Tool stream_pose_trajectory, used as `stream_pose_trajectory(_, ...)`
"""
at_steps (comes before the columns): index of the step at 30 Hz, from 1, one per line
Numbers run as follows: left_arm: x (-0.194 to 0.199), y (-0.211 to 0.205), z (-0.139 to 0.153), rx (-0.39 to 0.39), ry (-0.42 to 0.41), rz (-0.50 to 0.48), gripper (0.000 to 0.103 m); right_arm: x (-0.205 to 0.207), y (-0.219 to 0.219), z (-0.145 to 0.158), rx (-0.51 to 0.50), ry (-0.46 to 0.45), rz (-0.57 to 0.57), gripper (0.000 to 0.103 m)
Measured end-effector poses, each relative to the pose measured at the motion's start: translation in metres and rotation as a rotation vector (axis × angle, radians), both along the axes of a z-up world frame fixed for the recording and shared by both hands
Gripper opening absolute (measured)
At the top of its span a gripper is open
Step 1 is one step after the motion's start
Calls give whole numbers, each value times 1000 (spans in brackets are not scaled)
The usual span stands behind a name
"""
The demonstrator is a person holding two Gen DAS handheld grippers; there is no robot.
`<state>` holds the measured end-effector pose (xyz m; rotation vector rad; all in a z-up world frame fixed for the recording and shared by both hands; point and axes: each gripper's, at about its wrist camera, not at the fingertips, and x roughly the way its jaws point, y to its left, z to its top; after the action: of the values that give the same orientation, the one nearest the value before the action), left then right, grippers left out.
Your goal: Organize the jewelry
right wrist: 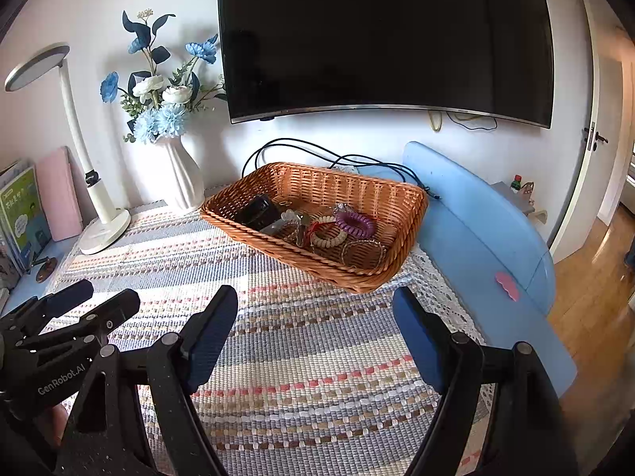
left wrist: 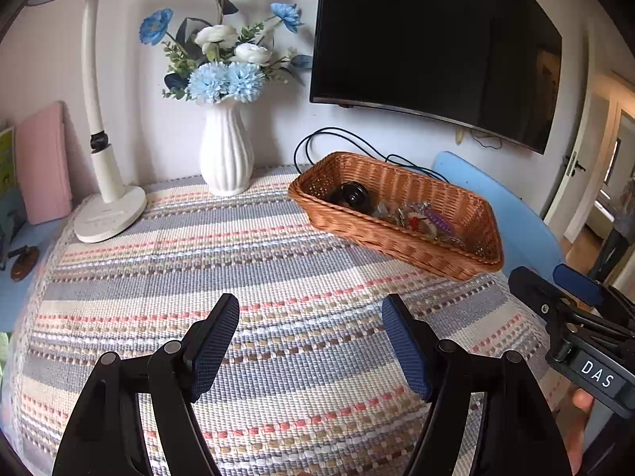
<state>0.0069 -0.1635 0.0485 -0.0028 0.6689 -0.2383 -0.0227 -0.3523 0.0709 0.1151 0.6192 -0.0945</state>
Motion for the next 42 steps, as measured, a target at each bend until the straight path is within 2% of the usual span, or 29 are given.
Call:
stream_pose_trajectory(6,-1,-3,0,9,2,-8,76,0,0,0,-1,0,-1,82)
stream_pose_trajectory(10,0,-4,-1,-22,26,-37,76,-1,0,0,7,3,6,82)
stream_pose_trajectory(16,1,-3,0,-21,25,-29,76,-1,0,-1,13,2,7,82)
stream_pose_trajectory(22,4,-4,-5,-7,43,-18,76,4,-4,-7,60,21,11,82)
stream_pose_trajectory(32,7,-1,-7,-2,53,-12,76,5,-1,-8,52,31,5,82)
stream_pose_trajectory(37,0,-1,0,16,50,-11,76,0,5,-2,24,34,-12,82)
stream_pose_trajectory(42,-20,4,17,28,8,-16,76,-10,13,7,16,26,-19,82)
